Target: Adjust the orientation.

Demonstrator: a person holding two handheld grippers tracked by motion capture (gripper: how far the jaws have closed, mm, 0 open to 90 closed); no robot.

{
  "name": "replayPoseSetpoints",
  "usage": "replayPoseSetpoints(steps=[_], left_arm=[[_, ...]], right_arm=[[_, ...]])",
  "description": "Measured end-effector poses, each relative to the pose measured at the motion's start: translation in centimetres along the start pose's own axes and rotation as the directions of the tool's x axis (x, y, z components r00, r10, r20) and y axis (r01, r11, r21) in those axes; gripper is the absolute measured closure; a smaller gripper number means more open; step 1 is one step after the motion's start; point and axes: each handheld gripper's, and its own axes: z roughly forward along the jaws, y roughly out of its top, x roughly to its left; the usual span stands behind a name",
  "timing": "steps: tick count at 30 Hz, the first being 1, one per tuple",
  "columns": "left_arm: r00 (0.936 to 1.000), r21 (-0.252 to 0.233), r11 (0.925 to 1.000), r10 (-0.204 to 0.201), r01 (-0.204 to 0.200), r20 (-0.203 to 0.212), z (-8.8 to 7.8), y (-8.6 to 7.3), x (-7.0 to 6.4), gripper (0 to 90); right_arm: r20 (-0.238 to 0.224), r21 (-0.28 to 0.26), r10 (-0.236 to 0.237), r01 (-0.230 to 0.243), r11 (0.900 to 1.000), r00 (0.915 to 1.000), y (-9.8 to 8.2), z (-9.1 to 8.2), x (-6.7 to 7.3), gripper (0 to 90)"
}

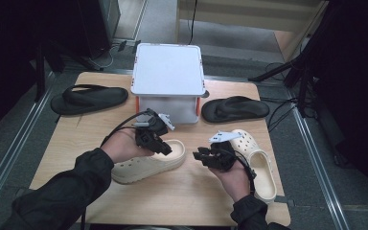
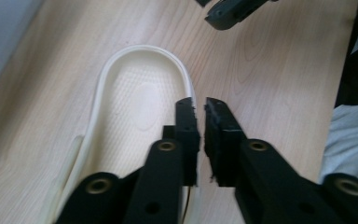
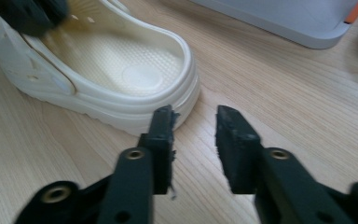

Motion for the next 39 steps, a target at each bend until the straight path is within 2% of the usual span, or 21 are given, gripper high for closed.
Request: replayPoseSetpoints(steps=[1, 2, 3, 5, 9, 12, 13, 14, 15, 16, 17, 18, 19, 22, 24, 25, 26, 29, 35, 36, 39], left_arm=[[0.9999, -0.014, 0.9999, -0.01, 0.009, -0.013, -0.6, -0.5, 0.0, 90.0], [0.9994, -0.032, 0.9991, -0.03, 0.029, -0.017, -1.3, -1.3, 0.1, 90.0], [0.9994, -0.032, 0.9991, -0.03, 0.029, -0.017, -1.3, -1.3, 0.1, 90.0], [0.9976, -0.061, 0.9967, -0.056, 0.053, -0.041, -2.2, -2.8, 0.0, 90.0], [0.9962, -0.113, 0.9924, -0.055, 0.047, -0.068, -3.1, -5.1, -0.6, 90.0], [0.9917, -0.149, 0.9851, -0.098, 0.085, -0.084, -3.7, -7.0, -0.9, 90.0], [0.9917, -0.149, 0.9851, -0.098, 0.085, -0.084, -3.7, -7.0, -0.9, 90.0], [0.9875, -0.163, 0.9794, -0.134, 0.119, -0.084, -4.0, -8.2, -0.9, 90.0], [0.9846, -0.171, 0.976, -0.151, 0.134, -0.089, -4.1, -8.8, -1.0, 90.0], [0.9846, -0.171, 0.976, -0.151, 0.134, -0.089, -4.1, -8.8, -1.0, 90.0], [0.9783, -0.176, 0.9718, -0.178, 0.157, -0.107, -4.2, -10.0, -1.1, 90.0], [0.9783, -0.176, 0.9718, -0.178, 0.157, -0.107, -4.2, -10.0, -1.1, 90.0], [0.9721, -0.182, 0.9668, -0.203, 0.18, -0.118, -4.2, -11.1, -1.1, 90.0], [0.9626, -0.196, 0.9564, -0.243, 0.217, -0.12, -3.9, -12.6, -1.3, 90.0], [0.9565, -0.194, 0.9534, -0.259, 0.231, -0.134, -3.6, -13.3, -1.4, 90.0], [0.9565, -0.194, 0.9534, -0.259, 0.231, -0.134, -3.6, -13.3, -1.4, 90.0], [0.9506, -0.212, 0.9439, -0.283, 0.253, -0.127, -3.3, -14.1, -1.5, 90.0], [0.9448, -0.202, 0.9408, -0.301, 0.272, -0.13, -2.9, -15.1, -1.6, 90.0], [0.9292, -0.215, 0.9226, -0.35, 0.32, -0.118, -2.2, -16.7, -1.5, 90.0], [0.9294, -0.209, 0.9235, -0.35, 0.322, -0.116, -2.1, -16.8, -1.5, 90.0], [0.9237, -0.209, 0.9185, -0.364, 0.336, -0.118, -1.6, -17.2, -1.6, 90.0]], right_arm=[[-0.013, -0.004, -0.001, 0.001, 1.0, 0.9999, 0.3, 0.2, 0.1, 81.7], [-0.02, -0.002, 0.005, -0.005, 1.0, 0.9998, 0.5, 0.2, 0.1, 84.1], [-0.02, -0.002, 0.005, -0.005, 1.0, 0.9998, 0.5, 0.2, 0.1, 84.1], [-0.029, 0.002, -0.006, 0.006, 1.0, 0.9996, 1.0, 0.6, 0.3, 90.0], [-0.031, 0.008, -0.016, 0.016, 1.0, 0.9994, 1.8, 1.3, 0.3, 90.0], [-0.04, 0.015, -0.008, 0.009, 1.0, 0.9992, 2.3, 2.0, 0.1, 90.0], [-0.04, 0.015, -0.008, 0.009, 1.0, 0.9992, 2.3, 2.0, 0.1, 90.0], [-0.045, 0.016, -0.015, 0.015, 1.0, 0.9989, 2.7, 2.4, 0.1, 90.0], [-0.048, 0.014, -0.018, 0.019, 1.0, 0.9987, 2.8, 2.5, 0.1, 90.0], [-0.048, 0.014, -0.018, 0.019, 1.0, 0.9987, 2.8, 2.5, 0.1, 90.0], [-0.05, 0.013, -0.024, 0.025, 1.0, 0.9984, 3.3, 2.9, 0.1, 90.0], [-0.054, 0.013, -0.025, 0.026, 1.0, 0.9982, 3.4, 3.0, 0.1, 90.0], [-0.057, 0.009, -0.034, 0.035, 0.999, 0.9978, 3.7, 3.2, 0.0, 90.0], [-0.056, 0.009, -0.034, 0.035, 0.999, 0.9979, 4.2, 3.7, -0.1, 90.0], [-0.06, 0.004, -0.026, 0.026, 1.0, 0.9979, 4.4, 4.1, -0.3, 90.0], [-0.059, 0.007, -0.025, 0.025, 1.0, 0.9979, 4.5, 4.3, -0.4, 90.0], [-0.06, 0.016, -0.024, 0.025, 1.0, 0.9979, 4.6, 4.6, -0.4, 90.0], [-0.061, 0.016, -0.037, 0.038, 0.999, 0.9975, 4.8, 5.0, -0.3, 90.0], [-0.05, -0.006, -0.048, 0.048, 0.999, 0.9976, 5.7, 5.9, -0.3, 90.0], [-0.05, -0.002, -0.048, 0.047, 0.999, 0.9976, 5.7, 6.2, -0.4, 90.0], [-0.048, 0.009, -0.049, 0.05, 0.999, 0.9976, 5.7, 6.9, -0.4, 90.0]])
